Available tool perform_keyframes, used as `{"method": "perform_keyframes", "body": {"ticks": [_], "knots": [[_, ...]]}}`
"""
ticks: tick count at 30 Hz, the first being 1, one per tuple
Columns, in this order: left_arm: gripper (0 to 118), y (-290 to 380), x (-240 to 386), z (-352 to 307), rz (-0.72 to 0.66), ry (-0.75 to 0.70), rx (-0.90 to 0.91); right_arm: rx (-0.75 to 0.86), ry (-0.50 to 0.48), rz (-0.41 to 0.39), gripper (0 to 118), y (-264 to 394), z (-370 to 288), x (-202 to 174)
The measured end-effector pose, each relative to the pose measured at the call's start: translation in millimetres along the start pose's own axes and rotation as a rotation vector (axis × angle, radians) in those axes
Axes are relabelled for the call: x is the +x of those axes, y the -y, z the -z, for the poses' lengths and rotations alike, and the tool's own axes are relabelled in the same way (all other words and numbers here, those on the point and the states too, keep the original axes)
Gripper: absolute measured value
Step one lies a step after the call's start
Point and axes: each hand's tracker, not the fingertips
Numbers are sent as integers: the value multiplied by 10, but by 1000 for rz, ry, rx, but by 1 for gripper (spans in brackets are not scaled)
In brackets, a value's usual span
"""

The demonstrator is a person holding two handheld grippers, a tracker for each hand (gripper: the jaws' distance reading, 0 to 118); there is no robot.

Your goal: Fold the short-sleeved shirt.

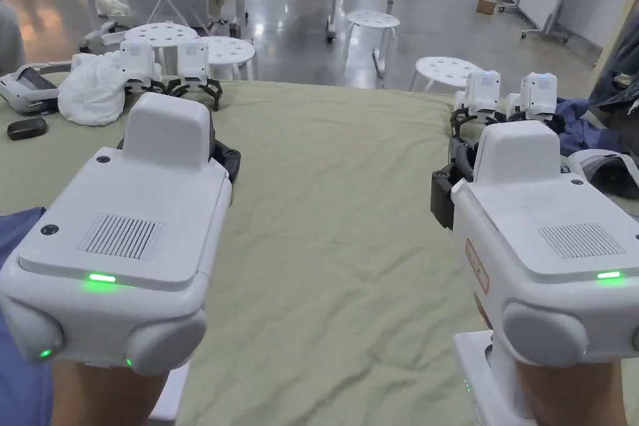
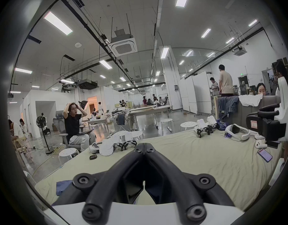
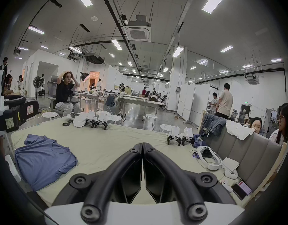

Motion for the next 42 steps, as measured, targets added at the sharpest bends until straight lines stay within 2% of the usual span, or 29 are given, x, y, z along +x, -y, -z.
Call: {"method": "perform_keyframes", "body": {"ticks": [7, 36, 42], "knots": [[0, 15, -1, 1, 29, -10, -4, -13, -12, 21, 5, 23, 3, -8], [0, 38, -37, -2, 7, -9, -8, -9, -9, 11, 5, 32, -4, -13], [0, 104, -159, -77, 42, -45, -9, -3, -49, 3, 5, 46, 53, -119]]}}
